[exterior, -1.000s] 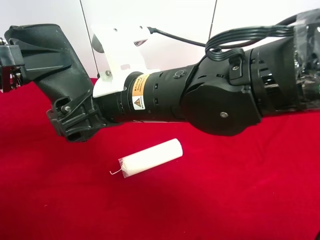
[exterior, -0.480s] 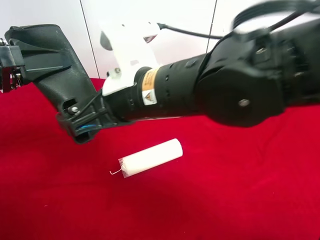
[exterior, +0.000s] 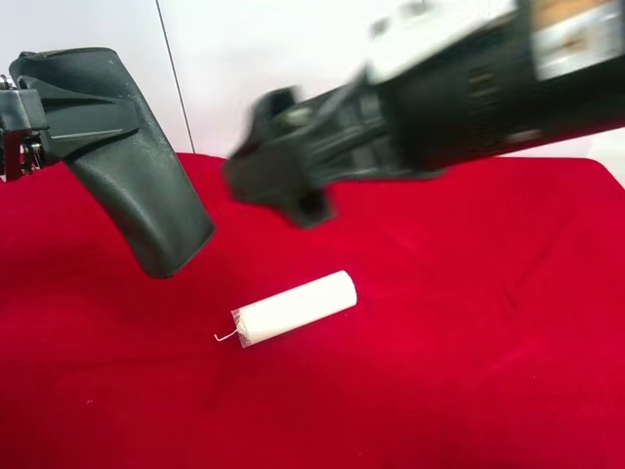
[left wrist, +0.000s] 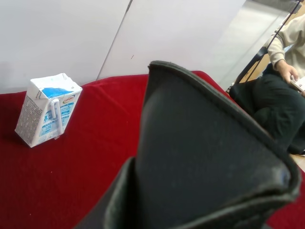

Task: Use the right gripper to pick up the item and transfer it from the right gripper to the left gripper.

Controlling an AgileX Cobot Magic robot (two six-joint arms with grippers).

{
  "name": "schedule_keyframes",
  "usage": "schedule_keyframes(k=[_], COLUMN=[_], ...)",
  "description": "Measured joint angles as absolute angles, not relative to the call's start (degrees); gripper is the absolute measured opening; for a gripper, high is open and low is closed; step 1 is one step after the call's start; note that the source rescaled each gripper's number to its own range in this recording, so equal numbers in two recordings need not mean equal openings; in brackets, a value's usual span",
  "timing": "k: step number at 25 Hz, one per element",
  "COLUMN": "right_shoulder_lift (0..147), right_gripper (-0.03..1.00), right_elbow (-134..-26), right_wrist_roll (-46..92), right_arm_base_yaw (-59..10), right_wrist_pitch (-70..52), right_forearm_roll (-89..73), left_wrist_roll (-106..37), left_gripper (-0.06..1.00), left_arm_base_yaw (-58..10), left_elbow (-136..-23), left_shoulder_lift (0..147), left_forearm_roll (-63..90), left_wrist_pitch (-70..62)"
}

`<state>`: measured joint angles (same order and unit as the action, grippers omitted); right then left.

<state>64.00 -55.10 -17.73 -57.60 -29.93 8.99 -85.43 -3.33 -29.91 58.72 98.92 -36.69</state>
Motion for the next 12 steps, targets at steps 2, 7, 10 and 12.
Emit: schedule_keyframes(k=[2, 7, 10, 12], right_shoulder_lift=[60.02, 52.38, 48.7, 46.13], right_gripper=[1.0, 1.0, 1.0, 1.0], right_elbow=[-55.1, -55.1, -55.1, -55.1], right_wrist_roll=[-18.36, -22.72, -24.14, -24.49], right_arm_base_yaw=[-57.6, -57.6, -57.6, -57.6], right_wrist_pitch=[-37.76, -59.74, -68.08, -69.07], right_forearm_roll=[10.2, 16.38, 18.93, 19.18], left_wrist_roll=[-85.43, -85.43, -82.82, -78.88], left_gripper=[0.01, 0.01, 0.01, 0.01], left_arm_base_yaw=[-3.33, -3.33, -3.33, -3.33], left_elbow=[-29.91, -30.29, -33.09, -35.73], left_shoulder_lift=[58.72, 58.72, 59.4, 60.26], left_forearm_roll=[98.92, 98.79, 96.26, 91.64], left_wrist_pitch=[-36.69, -36.43, -35.68, -35.38])
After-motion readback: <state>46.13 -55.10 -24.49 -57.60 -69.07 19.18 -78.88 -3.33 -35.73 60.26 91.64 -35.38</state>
